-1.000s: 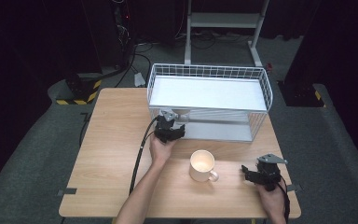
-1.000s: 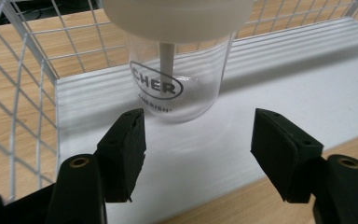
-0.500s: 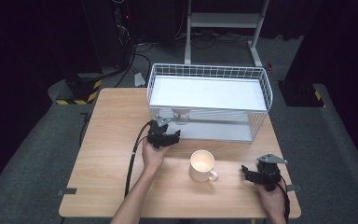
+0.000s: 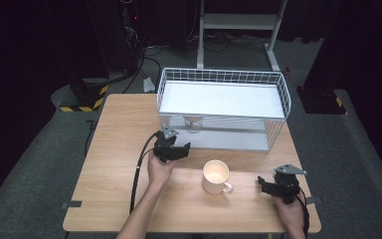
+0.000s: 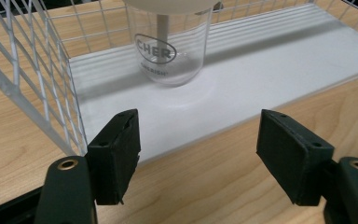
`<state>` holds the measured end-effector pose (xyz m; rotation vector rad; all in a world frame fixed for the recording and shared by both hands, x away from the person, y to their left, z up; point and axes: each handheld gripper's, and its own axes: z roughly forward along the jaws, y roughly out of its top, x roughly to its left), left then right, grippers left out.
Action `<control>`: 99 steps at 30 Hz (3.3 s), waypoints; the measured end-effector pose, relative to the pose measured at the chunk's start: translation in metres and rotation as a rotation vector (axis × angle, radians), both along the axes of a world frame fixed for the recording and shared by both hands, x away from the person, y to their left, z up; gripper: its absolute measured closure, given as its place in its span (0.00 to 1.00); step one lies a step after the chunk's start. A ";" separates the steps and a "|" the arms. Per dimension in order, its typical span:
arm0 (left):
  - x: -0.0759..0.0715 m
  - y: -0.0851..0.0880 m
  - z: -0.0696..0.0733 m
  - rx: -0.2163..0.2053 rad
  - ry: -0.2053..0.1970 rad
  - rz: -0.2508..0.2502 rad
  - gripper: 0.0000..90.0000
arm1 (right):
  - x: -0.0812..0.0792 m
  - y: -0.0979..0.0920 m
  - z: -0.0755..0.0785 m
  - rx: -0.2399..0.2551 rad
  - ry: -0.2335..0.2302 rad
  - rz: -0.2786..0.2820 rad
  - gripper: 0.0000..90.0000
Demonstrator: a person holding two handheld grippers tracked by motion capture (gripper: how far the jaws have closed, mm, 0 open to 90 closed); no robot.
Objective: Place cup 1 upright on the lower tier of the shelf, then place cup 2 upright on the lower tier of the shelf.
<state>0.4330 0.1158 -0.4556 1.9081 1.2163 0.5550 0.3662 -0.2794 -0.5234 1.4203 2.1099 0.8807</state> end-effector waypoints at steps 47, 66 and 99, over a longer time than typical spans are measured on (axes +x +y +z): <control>-0.056 0.045 -0.006 -0.051 0.033 0.020 0.25 | 0.000 -0.001 0.000 -0.005 -0.003 0.004 0.25; -0.079 0.065 -0.020 -0.032 0.024 0.062 0.24 | 0.000 0.000 0.000 -0.002 0.000 0.001 0.25; -0.097 0.078 -0.064 0.050 0.077 0.117 0.24 | 0.000 0.000 0.000 0.000 0.000 -0.002 0.25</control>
